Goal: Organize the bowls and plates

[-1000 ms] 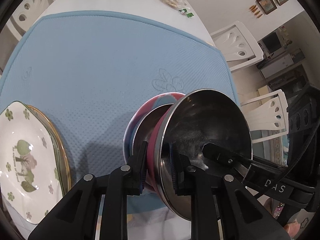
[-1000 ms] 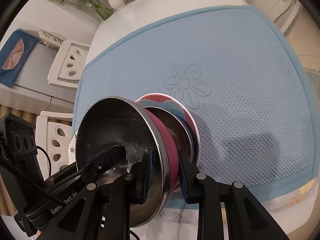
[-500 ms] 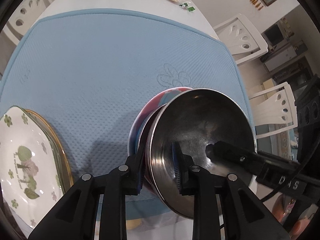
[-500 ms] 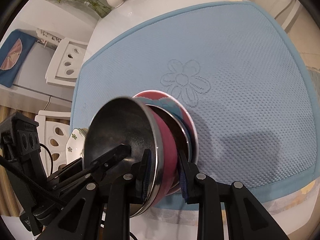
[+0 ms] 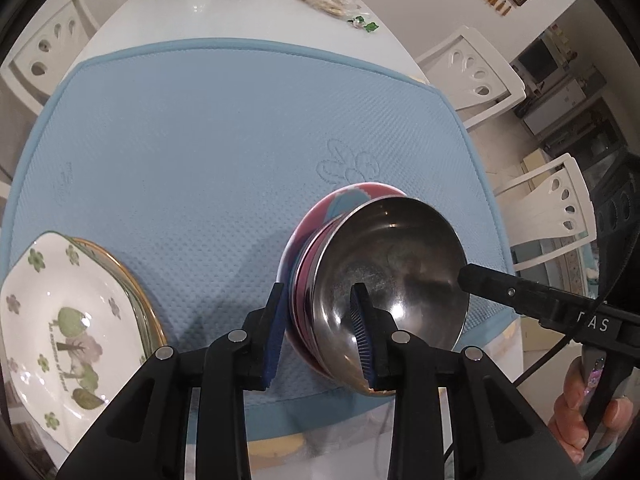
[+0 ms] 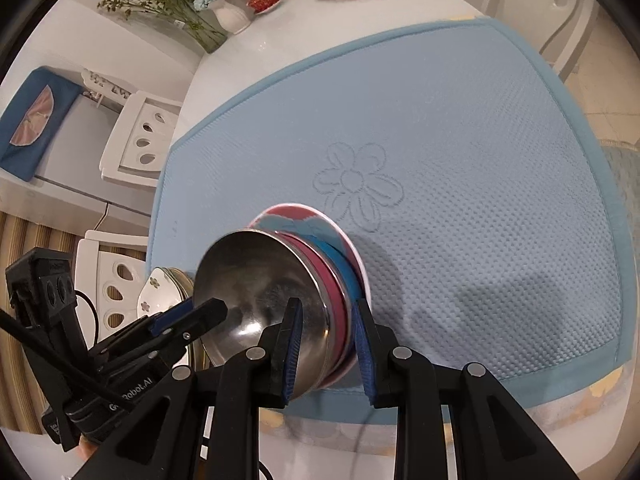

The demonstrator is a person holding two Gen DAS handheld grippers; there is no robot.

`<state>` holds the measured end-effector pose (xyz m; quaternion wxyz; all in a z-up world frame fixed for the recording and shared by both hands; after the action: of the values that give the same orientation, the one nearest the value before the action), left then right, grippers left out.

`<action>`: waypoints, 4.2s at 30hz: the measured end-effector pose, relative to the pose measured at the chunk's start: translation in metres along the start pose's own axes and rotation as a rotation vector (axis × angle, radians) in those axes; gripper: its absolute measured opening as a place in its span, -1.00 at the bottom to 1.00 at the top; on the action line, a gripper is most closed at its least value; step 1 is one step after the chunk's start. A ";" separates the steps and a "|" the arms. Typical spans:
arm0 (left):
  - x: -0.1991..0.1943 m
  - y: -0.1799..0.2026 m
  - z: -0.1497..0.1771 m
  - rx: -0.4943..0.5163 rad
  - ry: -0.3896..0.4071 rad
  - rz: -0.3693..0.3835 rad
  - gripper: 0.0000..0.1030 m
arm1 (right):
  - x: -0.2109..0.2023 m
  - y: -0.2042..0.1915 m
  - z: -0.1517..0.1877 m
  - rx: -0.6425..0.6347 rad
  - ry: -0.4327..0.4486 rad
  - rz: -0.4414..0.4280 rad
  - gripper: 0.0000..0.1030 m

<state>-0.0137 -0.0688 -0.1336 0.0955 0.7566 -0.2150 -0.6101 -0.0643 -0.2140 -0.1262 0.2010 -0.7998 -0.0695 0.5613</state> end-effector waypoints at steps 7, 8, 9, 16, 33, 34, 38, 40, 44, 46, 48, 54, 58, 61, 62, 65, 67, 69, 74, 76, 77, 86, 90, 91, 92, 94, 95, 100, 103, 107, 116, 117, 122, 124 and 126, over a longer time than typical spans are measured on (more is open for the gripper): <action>-0.008 0.000 0.001 -0.007 0.012 0.010 -0.43 | -0.023 0.007 -0.006 -0.017 0.077 -0.010 -0.51; -0.009 0.002 -0.001 -0.011 0.016 0.011 -0.43 | -0.026 0.007 -0.009 -0.026 0.088 0.002 -0.50; -0.011 0.001 -0.003 -0.018 0.022 0.012 -0.43 | -0.027 0.009 -0.011 -0.033 0.093 0.013 -0.46; -0.016 -0.008 -0.012 -0.052 0.053 -0.006 -0.43 | -0.014 0.068 -0.014 -0.150 0.128 0.325 0.01; 0.000 -0.005 -0.020 -0.087 0.036 -0.064 -0.43 | 0.046 0.132 0.000 -0.275 0.195 0.550 0.73; 0.000 -0.004 -0.020 -0.085 0.036 -0.063 -0.43 | 0.046 0.136 -0.002 -0.271 0.204 0.564 0.87; 0.000 0.000 -0.020 -0.068 0.037 -0.070 -0.43 | 0.047 0.156 0.000 -0.182 0.223 0.484 1.00; 0.002 0.001 -0.020 -0.069 0.033 -0.071 -0.43 | 0.048 0.152 -0.003 -0.221 0.222 0.518 1.00; 0.002 0.000 -0.022 -0.078 0.030 -0.063 -0.43 | 0.049 0.153 -0.004 -0.230 0.241 0.488 1.00; 0.002 0.000 -0.023 -0.080 0.026 -0.056 -0.43 | 0.047 0.153 -0.003 -0.243 0.295 0.494 1.00; 0.000 0.000 -0.023 -0.074 0.027 -0.050 -0.43 | 0.047 0.153 -0.002 -0.245 0.295 0.498 1.00; -0.014 0.006 -0.029 -0.037 0.067 -0.057 -0.43 | 0.046 0.152 0.000 -0.240 0.296 0.491 1.00; -0.022 0.017 -0.036 -0.027 0.084 -0.029 -0.43 | 0.046 0.152 0.000 -0.240 0.296 0.491 1.00; -0.026 0.025 -0.038 -0.017 0.093 -0.009 -0.43 | 0.047 0.153 0.000 -0.240 0.296 0.491 1.00; -0.028 0.027 -0.038 -0.015 0.098 -0.003 -0.43 | 0.047 0.152 0.001 -0.240 0.296 0.492 1.00; -0.031 0.029 -0.038 -0.012 0.103 0.006 -0.43 | 0.047 0.152 0.001 -0.241 0.296 0.492 1.00; -0.031 0.028 -0.037 -0.012 0.102 0.006 -0.43 | 0.047 0.153 0.001 -0.241 0.296 0.492 1.00; -0.031 0.028 -0.037 -0.018 0.101 0.005 -0.43 | 0.047 0.152 0.001 -0.241 0.296 0.492 1.00; -0.028 0.028 -0.039 -0.031 0.097 0.010 -0.43 | 0.047 0.152 0.001 -0.241 0.296 0.493 1.00; -0.029 0.030 -0.040 -0.026 0.103 0.014 -0.43 | 0.047 0.152 0.002 -0.241 0.296 0.493 1.00; -0.030 0.031 -0.040 -0.021 0.105 0.015 -0.43 | 0.047 0.152 0.001 -0.241 0.296 0.493 1.00; -0.030 0.032 -0.041 -0.018 0.111 0.015 -0.43 | 0.048 0.152 0.002 -0.241 0.296 0.494 1.00; -0.029 0.029 -0.041 -0.028 0.107 0.015 -0.43 | 0.048 0.152 0.002 -0.241 0.296 0.494 1.00; -0.029 0.029 -0.041 -0.030 0.108 0.015 -0.43 | 0.048 0.151 0.002 -0.242 0.296 0.494 1.00; -0.029 0.029 -0.042 -0.030 0.109 0.015 -0.43 | 0.048 0.152 0.002 -0.242 0.296 0.494 1.00; -0.030 0.029 -0.042 -0.029 0.112 0.014 -0.43 | 0.048 0.152 0.002 -0.242 0.296 0.494 1.00; -0.030 0.029 -0.043 -0.029 0.114 0.015 -0.43 | 0.048 0.152 0.002 -0.242 0.296 0.494 1.00; -0.031 0.030 -0.042 -0.025 0.114 0.017 -0.43 | 0.048 0.152 0.002 -0.241 0.297 0.494 1.00; -0.031 0.030 -0.041 -0.021 0.117 0.014 -0.43 | 0.048 0.152 0.002 -0.241 0.297 0.494 1.00; -0.030 0.030 -0.041 -0.033 0.117 0.021 -0.43 | 0.048 0.153 0.001 -0.242 0.297 0.495 1.00; -0.027 0.023 -0.041 -0.057 0.121 0.007 -0.43 | 0.048 0.152 0.002 -0.242 0.297 0.495 1.00; -0.025 0.023 -0.040 -0.054 0.116 -0.001 -0.43 | 0.048 0.152 0.002 -0.242 0.297 0.495 1.00; -0.018 0.025 -0.034 -0.067 0.097 0.008 -0.43 | 0.048 0.152 0.002 -0.244 0.295 0.499 1.00; -0.018 0.025 -0.029 -0.070 0.088 0.013 -0.40 | 0.048 0.153 0.001 -0.242 0.296 0.496 1.00; -0.017 0.022 -0.024 -0.071 0.083 0.008 -0.31 | 0.047 0.151 0.002 -0.237 0.297 0.502 1.00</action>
<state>0.0023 -0.0835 -0.1034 0.1336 0.7765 -0.1923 -0.5850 -0.0669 -0.3347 -0.2281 -0.0307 -0.8830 0.0954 0.4586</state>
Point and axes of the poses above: each gripper's, at about its wrist camera, not at the fingertips, and x roughly the way its jaws point, y to its right, z to its underside, the point moved 9 cm from there along x, roughly the way its jaws point, and after that the axes turned 12 degrees about -x, right-handed, at the moved point
